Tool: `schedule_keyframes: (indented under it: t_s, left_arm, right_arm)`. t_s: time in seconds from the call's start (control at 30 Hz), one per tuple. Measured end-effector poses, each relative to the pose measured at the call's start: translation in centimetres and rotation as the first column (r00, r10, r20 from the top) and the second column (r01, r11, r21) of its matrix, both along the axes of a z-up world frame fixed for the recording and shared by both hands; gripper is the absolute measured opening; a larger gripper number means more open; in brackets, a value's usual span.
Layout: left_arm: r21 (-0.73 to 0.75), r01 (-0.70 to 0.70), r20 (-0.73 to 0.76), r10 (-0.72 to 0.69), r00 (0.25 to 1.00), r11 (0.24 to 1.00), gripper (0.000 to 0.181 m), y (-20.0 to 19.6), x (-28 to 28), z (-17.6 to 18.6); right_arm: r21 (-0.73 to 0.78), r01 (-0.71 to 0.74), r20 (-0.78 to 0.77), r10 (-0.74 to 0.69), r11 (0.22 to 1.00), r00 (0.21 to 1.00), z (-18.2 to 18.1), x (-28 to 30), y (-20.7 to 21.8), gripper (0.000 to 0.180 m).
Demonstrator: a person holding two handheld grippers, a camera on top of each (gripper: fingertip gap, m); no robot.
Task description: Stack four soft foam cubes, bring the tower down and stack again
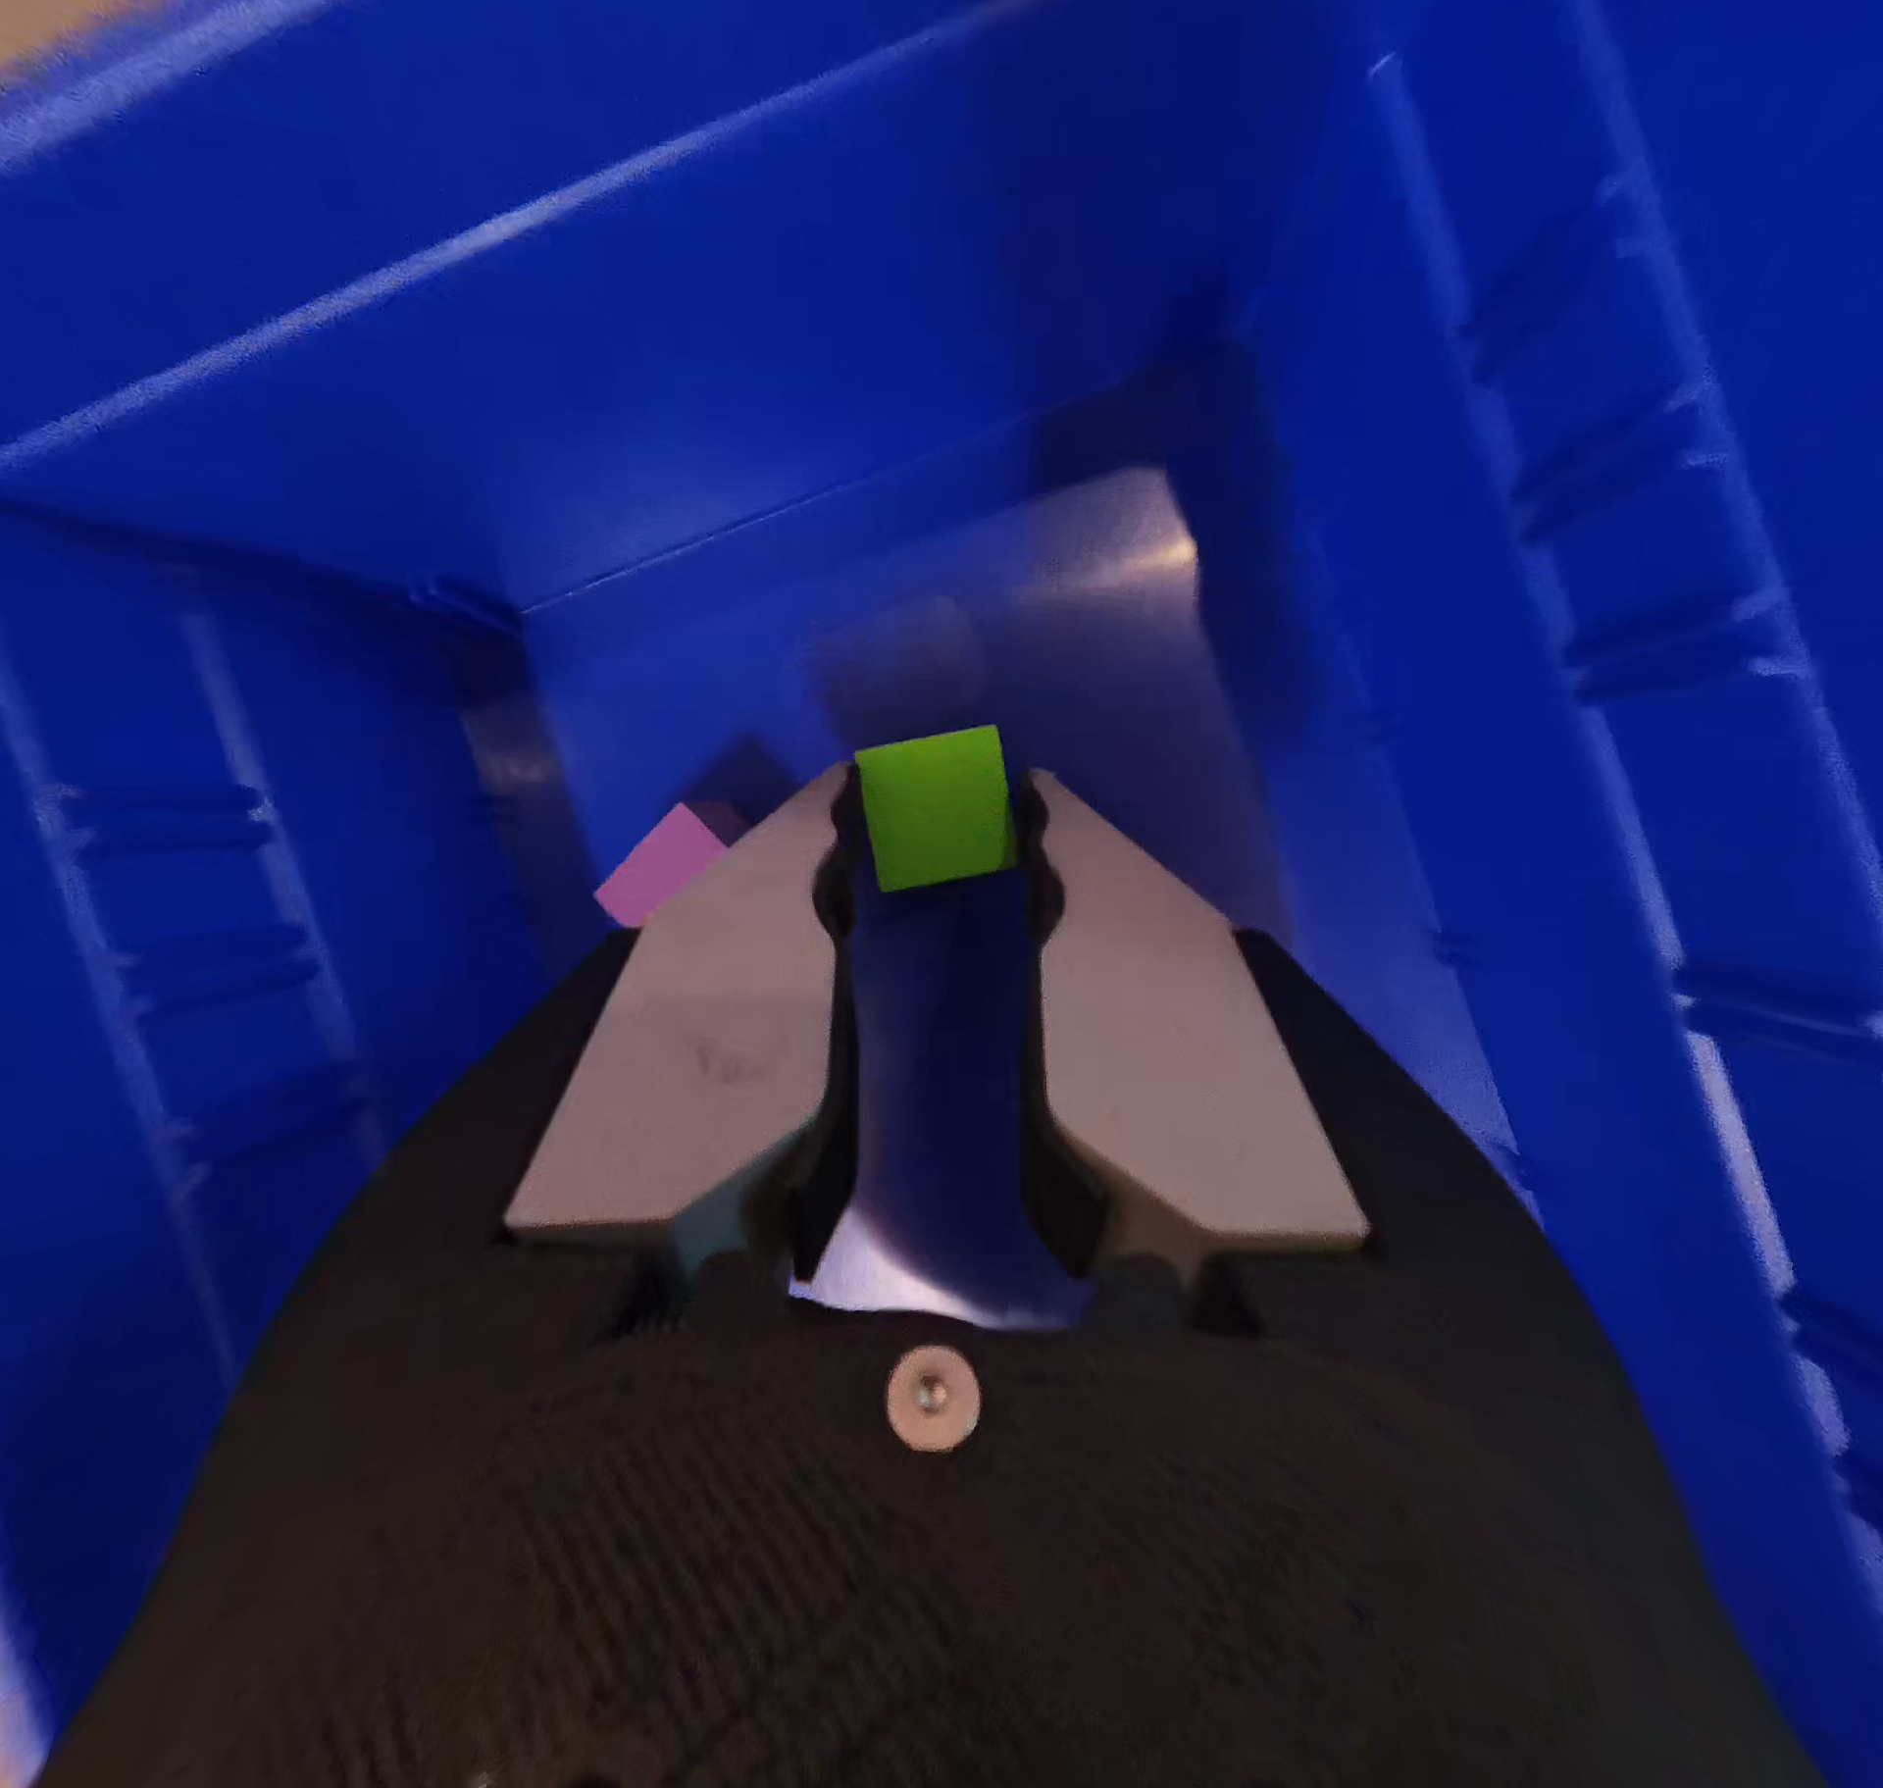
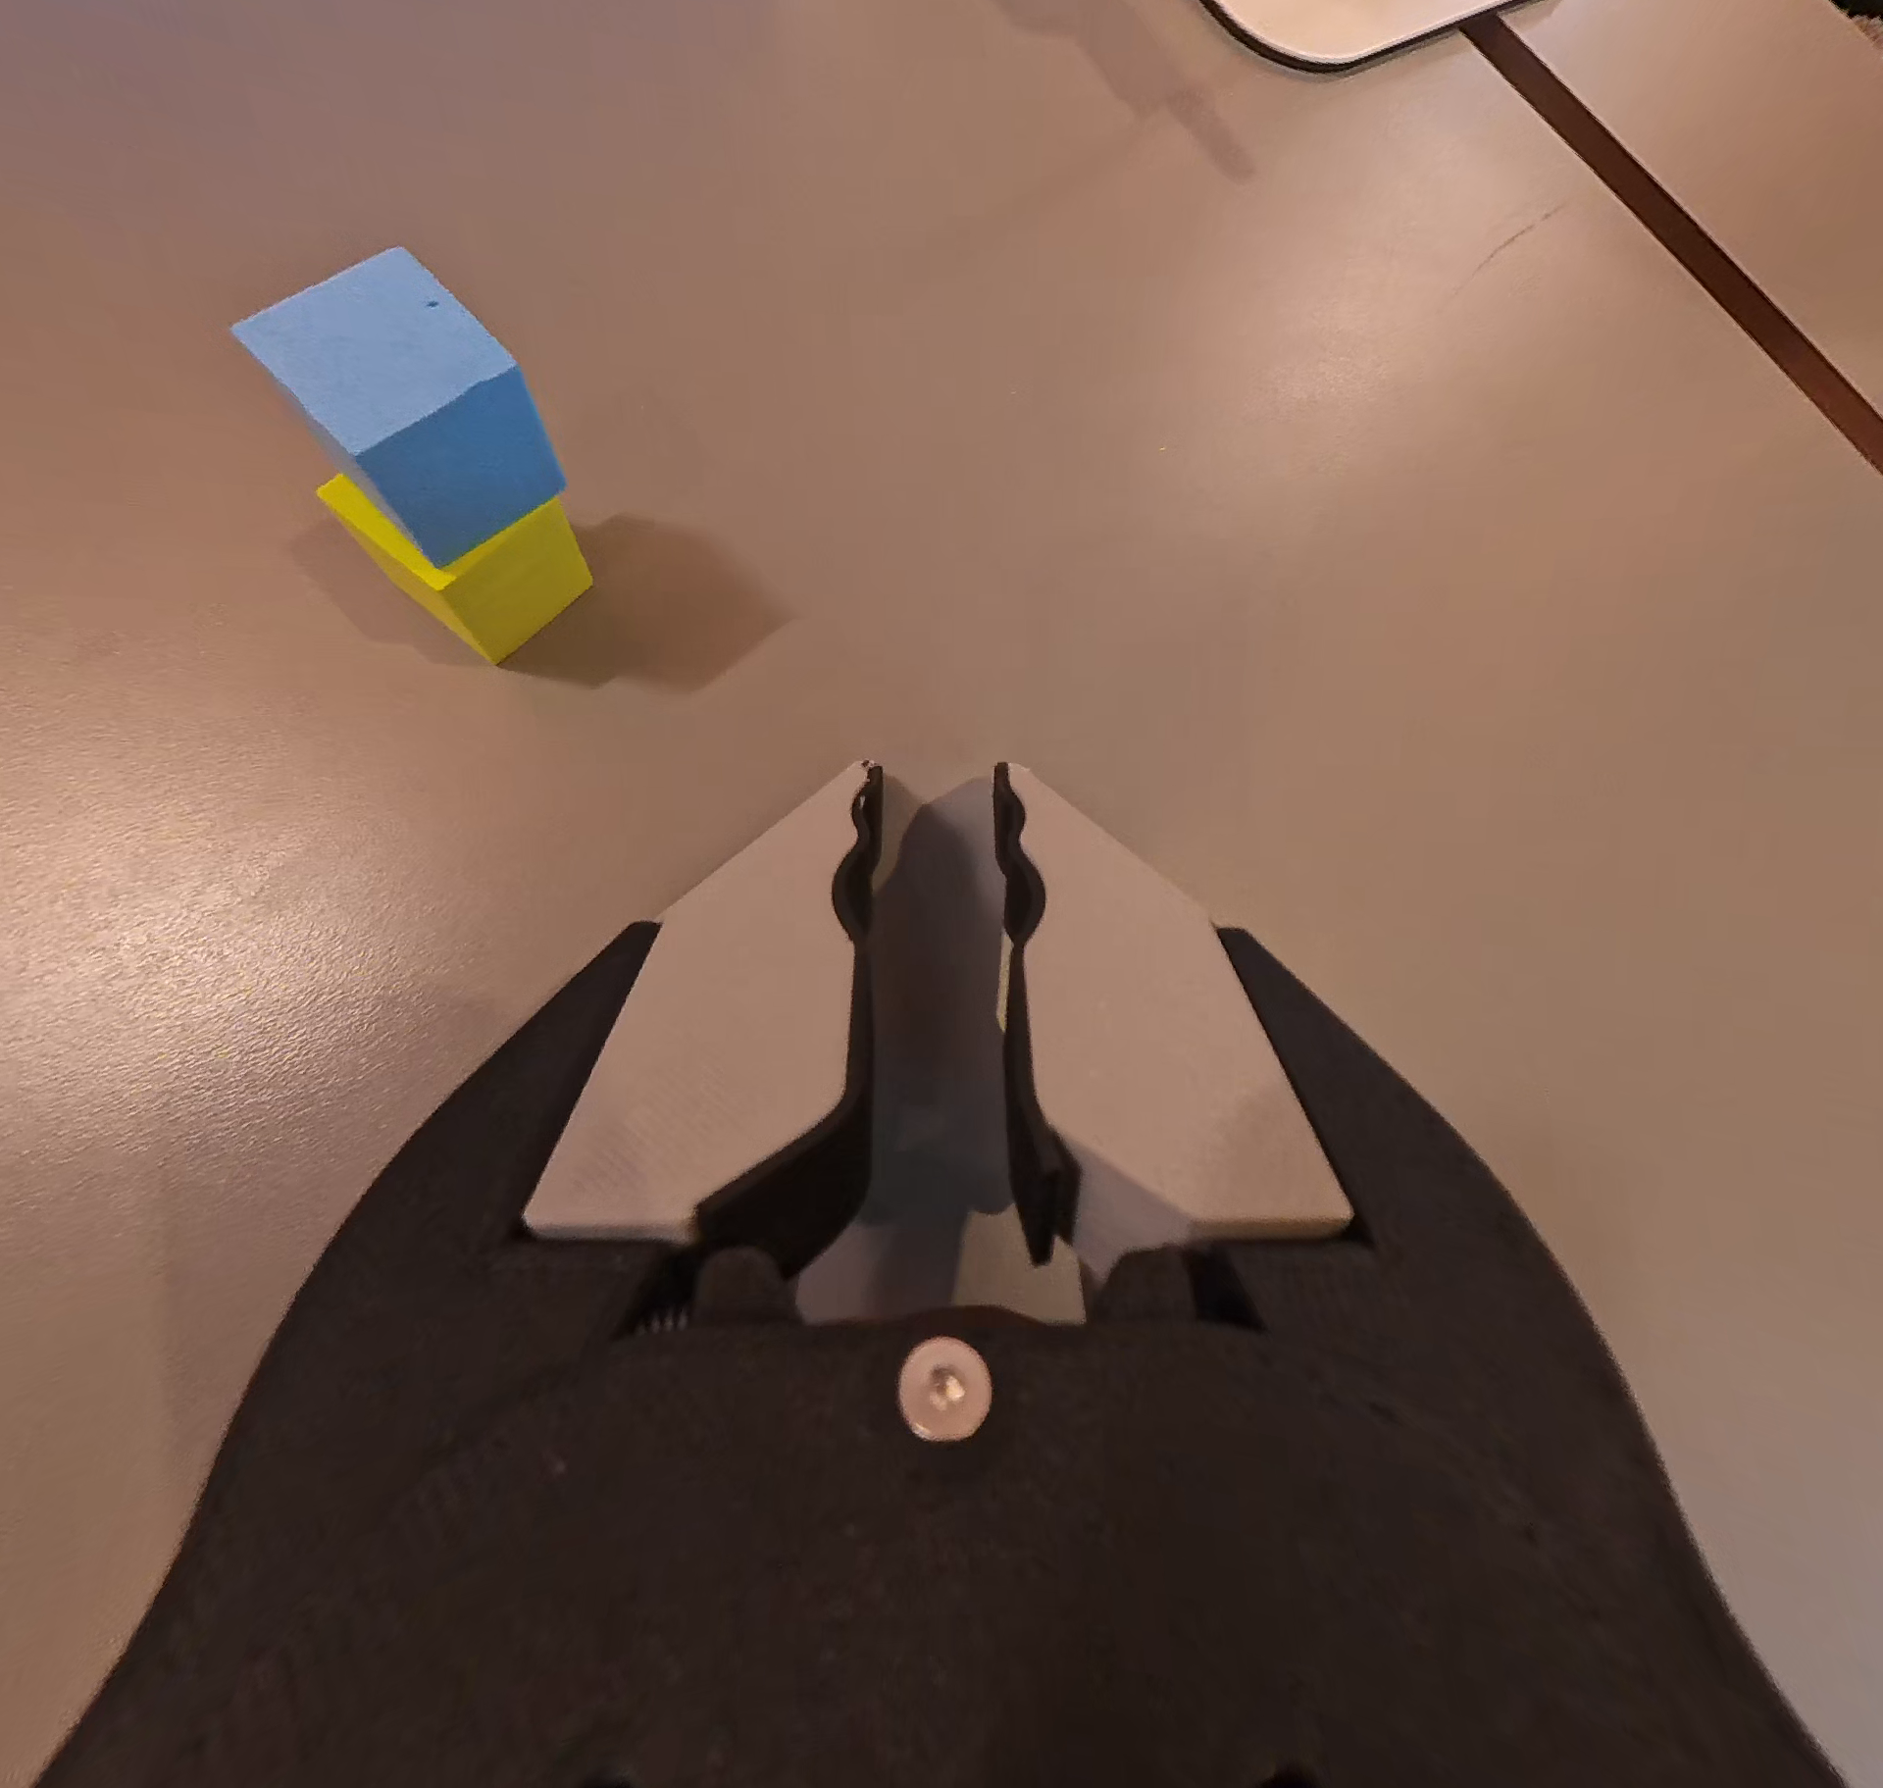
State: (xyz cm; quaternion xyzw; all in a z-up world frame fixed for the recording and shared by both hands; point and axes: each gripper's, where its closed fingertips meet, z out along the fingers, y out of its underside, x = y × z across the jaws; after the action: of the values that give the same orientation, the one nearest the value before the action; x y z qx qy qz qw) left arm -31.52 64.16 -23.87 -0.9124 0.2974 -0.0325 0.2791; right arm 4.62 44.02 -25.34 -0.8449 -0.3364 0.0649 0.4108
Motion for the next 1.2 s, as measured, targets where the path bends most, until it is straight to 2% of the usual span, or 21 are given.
schedule_keyframes:
  t_s: [0.07, 0.17, 0.27, 0.37, 0.53, 0.63, 0.73, 0.9, 1.1, 1.2]
  left_arm:
    - [0.08, 0.041, 0.036, -0.044, 0.998, 0.996, 0.028, -0.4, 1.3, 2.7]
    - [0.223, 0.142, 0.119, -0.172, 0.978, 0.964, 0.028, -3.0, 5.3, 8.8]
    - [0.331, 0.298, 0.107, -0.349, 0.931, 0.895, 0.028, -7.4, 10.3, 13.7]
    - [0.354, 0.498, 0.07, -0.553, 0.83, 0.792, 0.028, -12.7, 15.9, 15.8]
    - [0.261, 0.718, -0.012, -0.741, 0.671, 0.645, 0.028, -18.1, 23.4, 14.1]
    - [0.205, 0.794, -0.026, -0.808, 0.589, 0.572, 0.027, -20.1, 26.7, 12.0]
    - [0.14, 0.838, -0.038, -0.843, 0.537, 0.528, 0.027, -21.0, 28.5, 9.6]
    - [0.079, 0.874, -0.044, -0.874, 0.484, 0.48, 0.027, -22.4, 29.3, 8.1]
    - [0.021, 0.867, -0.036, -0.867, 0.498, 0.497, 0.027, -22.6, 28.8, 6.8]
    - [-0.017, 0.868, -0.083, -0.866, 0.493, 0.496, 0.027, -22.7, 28.1, 5.9]
  right_arm:
    - [0.001, 0.0, 0.001, 0.0, 1.0, 1.0, 0.0, 0.0, 0.0, 0.019]
    - [-0.003, -0.004, -0.002, 0.004, 1.0, 1.0, 0.0, -0.1, -0.1, 0.018]
    - [-0.009, -0.003, -0.009, 0.003, 1.0, 1.0, 0.0, -0.1, -0.1, 0.018]
    - [-0.002, -0.003, -0.001, 0.003, 1.0, 1.0, 0.0, -0.1, -0.1, 0.018]
    - [0.003, -0.007, 0.007, 0.007, 1.0, 1.0, 0.0, -0.1, -0.1, 0.017]
    - [0.002, -0.006, 0.005, 0.006, 1.0, 1.0, 0.0, -0.1, -0.1, 0.017]
    - [-0.001, -0.006, -0.001, 0.006, 1.0, 1.0, 0.0, -0.1, -0.1, 0.018]
    - [-0.011, -0.01, -0.01, 0.01, 1.0, 1.0, 0.0, -0.1, -0.1, 0.017]
    - [-0.004, -0.009, -0.001, 0.009, 1.0, 1.0, 0.0, -0.1, -0.1, 0.018]
    - [-0.001, -0.008, 0.002, 0.008, 1.0, 1.0, 0.0, -0.1, -0.1, 0.017]
